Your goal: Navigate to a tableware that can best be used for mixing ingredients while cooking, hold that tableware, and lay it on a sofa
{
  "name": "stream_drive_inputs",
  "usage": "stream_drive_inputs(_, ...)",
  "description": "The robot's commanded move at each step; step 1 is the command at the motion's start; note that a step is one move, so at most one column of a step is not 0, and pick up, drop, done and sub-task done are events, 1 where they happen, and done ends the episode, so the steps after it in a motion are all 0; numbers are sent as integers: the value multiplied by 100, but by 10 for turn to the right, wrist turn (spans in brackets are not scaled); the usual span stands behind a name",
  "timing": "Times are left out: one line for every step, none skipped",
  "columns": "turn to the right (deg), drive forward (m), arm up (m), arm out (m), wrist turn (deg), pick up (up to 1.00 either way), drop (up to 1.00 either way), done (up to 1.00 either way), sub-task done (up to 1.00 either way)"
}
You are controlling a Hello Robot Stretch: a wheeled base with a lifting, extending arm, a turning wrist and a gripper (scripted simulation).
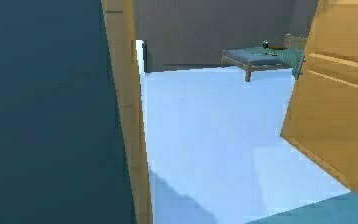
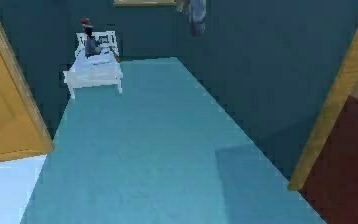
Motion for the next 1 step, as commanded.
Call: stream_drive_inputs(240, 0, 0, 0, 0, 0, 0, 0, 0)
